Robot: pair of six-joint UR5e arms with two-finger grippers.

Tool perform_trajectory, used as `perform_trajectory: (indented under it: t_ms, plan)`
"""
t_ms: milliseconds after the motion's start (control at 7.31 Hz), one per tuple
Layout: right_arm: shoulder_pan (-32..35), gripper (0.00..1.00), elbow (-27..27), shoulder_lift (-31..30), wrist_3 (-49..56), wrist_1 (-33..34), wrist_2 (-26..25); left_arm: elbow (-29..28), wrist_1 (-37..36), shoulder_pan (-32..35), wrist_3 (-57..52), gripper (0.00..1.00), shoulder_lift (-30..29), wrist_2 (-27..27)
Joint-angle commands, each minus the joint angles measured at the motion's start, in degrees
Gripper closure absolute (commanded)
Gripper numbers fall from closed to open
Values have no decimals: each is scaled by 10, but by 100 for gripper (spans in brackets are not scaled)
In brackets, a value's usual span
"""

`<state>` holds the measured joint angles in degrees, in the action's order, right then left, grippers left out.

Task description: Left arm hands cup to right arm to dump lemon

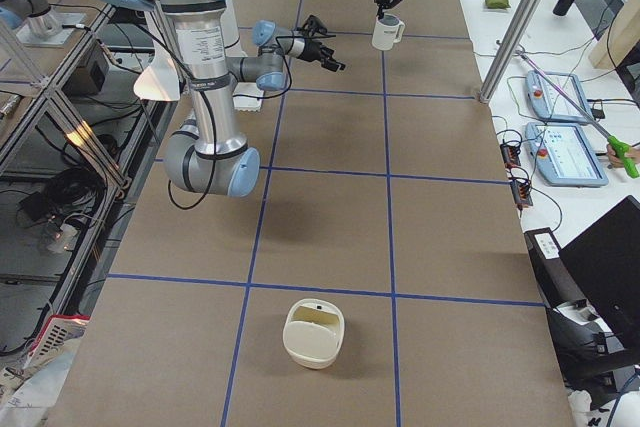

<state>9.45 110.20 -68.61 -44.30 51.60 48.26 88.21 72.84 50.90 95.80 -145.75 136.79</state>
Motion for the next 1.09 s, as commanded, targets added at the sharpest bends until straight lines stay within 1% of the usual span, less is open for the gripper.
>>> perform_trajectory:
  t_ms: [0, 137, 274, 410, 684, 957]
  plan:
    - [-25, 1, -7, 7, -54, 0, -79, -16, 2, -26, 11, 100, -29, -3]
    - [-25, 1, -18, 13, -60, -1, -97, -24, 1, -35, 22, 100, -44, -3]
    - [-24, 1, -27, 13, -89, 0, -112, -24, 1, -48, 37, 100, -55, -3]
    - [-22, 1, -39, 12, -106, 0, -120, -24, 0, -60, 52, 100, -64, -4]
    - [-11, 1, -41, 14, -108, -4, -120, -23, 0, -72, 72, 100, -75, -4]
    - [-2, 1, -43, 13, -107, -3, -125, -24, 0, -88, 73, 100, -75, -27]
